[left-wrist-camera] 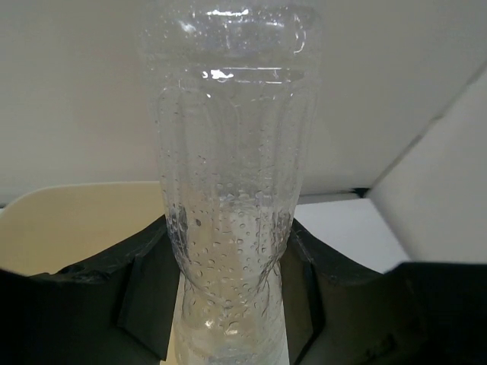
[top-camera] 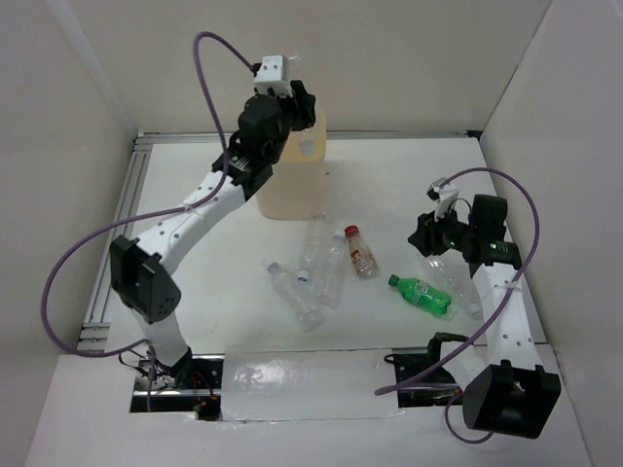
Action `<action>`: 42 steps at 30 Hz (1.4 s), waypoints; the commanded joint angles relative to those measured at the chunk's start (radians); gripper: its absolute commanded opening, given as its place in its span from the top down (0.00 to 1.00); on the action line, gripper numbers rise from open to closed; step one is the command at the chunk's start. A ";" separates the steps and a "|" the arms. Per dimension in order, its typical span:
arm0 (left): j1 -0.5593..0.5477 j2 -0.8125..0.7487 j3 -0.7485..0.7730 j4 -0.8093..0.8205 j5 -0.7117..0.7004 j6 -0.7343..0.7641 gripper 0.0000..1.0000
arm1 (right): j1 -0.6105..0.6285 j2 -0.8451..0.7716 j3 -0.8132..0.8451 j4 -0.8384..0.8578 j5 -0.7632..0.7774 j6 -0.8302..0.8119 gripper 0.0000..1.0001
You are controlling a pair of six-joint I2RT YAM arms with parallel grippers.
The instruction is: Put the plastic bottles in the bin
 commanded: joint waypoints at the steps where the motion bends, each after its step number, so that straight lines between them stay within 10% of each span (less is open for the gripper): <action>1: -0.003 0.054 0.101 0.188 -0.226 0.111 0.99 | 0.009 -0.050 0.023 0.026 0.002 -0.012 0.50; 7: 0.018 0.168 0.223 0.120 -0.208 0.145 0.90 | 0.009 -0.070 -0.006 0.005 0.011 -0.012 0.44; 10: 0.018 0.186 0.208 0.044 -0.207 0.169 0.62 | 0.009 -0.079 -0.006 0.017 0.044 -0.012 0.14; 11: 0.018 0.186 0.187 0.033 -0.207 0.169 0.38 | 0.009 -0.079 0.003 0.038 0.063 -0.001 0.09; 16: 0.018 0.104 0.036 0.011 -0.237 0.133 0.07 | 0.009 -0.002 0.092 0.078 0.230 0.143 0.07; 30: -0.127 -0.369 -0.233 -0.136 -0.214 0.156 0.00 | -0.017 0.281 0.265 -0.127 0.417 0.183 0.09; 42: -0.238 -0.708 -0.799 -0.660 0.042 -0.409 0.00 | -0.017 0.452 0.089 -0.147 0.450 -0.221 0.07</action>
